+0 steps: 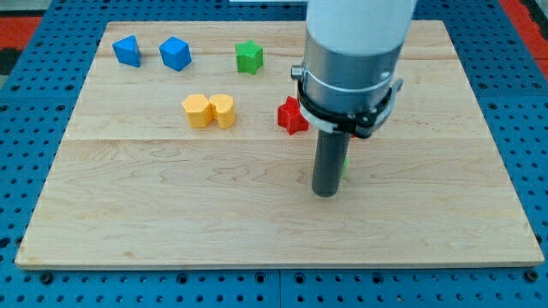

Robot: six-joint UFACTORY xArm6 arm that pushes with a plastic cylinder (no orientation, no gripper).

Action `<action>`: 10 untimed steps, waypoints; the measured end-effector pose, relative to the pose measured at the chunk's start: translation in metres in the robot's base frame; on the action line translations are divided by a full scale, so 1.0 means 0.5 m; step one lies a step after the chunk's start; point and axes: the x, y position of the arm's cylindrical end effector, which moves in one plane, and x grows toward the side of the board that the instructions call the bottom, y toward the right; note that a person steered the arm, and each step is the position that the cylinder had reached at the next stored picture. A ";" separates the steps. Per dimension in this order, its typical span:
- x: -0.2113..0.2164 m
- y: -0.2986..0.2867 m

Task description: Move the green circle to the right of the green star

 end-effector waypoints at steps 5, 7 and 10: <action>-0.030 -0.049; -0.098 0.108; -0.274 0.186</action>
